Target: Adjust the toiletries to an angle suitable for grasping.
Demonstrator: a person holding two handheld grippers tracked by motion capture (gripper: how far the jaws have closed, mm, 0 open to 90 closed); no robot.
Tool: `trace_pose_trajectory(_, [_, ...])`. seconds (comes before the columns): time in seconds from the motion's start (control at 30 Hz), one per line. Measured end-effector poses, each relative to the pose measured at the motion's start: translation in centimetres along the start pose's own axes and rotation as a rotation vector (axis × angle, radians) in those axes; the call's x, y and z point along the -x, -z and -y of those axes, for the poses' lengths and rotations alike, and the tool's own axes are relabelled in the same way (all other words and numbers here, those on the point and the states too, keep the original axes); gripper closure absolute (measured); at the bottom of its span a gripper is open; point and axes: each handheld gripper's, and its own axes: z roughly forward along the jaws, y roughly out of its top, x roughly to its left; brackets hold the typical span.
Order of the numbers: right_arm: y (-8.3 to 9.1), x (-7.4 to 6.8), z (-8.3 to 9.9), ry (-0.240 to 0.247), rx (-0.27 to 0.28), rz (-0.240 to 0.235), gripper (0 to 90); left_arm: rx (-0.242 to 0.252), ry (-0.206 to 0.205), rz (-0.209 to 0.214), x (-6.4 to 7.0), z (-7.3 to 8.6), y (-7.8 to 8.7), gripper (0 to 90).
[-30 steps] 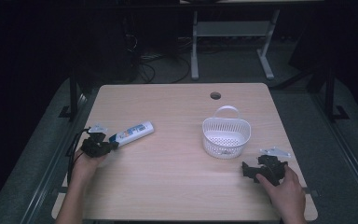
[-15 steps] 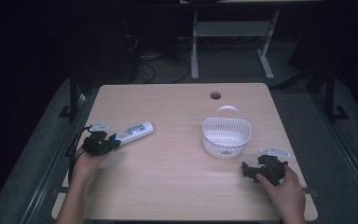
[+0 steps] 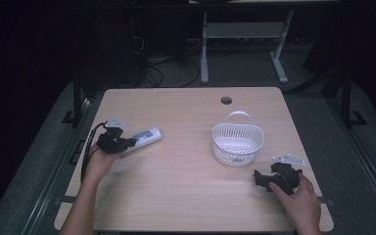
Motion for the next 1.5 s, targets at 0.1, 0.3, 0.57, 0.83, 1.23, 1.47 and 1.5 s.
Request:
trace_pose_trajectory(0.1, [0.0, 0.0, 0.0, 0.000, 0.000, 0.000, 0.0, 0.000, 0.006, 0.006, -0.2, -0.8, -0.2, 90.0])
trace_pose_trajectory(0.3, [0.0, 0.0, 0.0, 0.000, 0.000, 0.000, 0.0, 0.002, 0.006, 0.013, -0.6, -2.4, -1.1, 90.0])
trace_pose_trajectory(0.57, [0.0, 0.0, 0.0, 0.000, 0.000, 0.000, 0.0, -0.013, -0.004, 0.018, -0.8, -4.5, -2.6, 90.0])
trace_pose_trajectory(0.83, [0.0, 0.0, 0.0, 0.001, 0.000, 0.000, 0.0, -0.038, 0.006, 0.010, -1.9, -6.4, -4.3, 90.0])
trace_pose_trajectory(1.23, [0.0, 0.0, 0.0, 0.003, -0.001, -0.003, 0.0, -0.096, 0.067, 0.018, -3.7, -7.1, -8.4, 90.0])
trace_pose_trajectory(1.47, [0.0, 0.1, 0.0, 0.005, 0.000, -0.004, 0.0, -0.145, 0.063, 0.014, -3.6, -6.6, -9.8, 90.0])
trace_pose_trajectory(1.5, [0.0, 0.1, 0.0, 0.005, 0.000, -0.004, 0.0, -0.142, 0.064, 0.016, -3.5, -6.6, -9.9, 90.0])
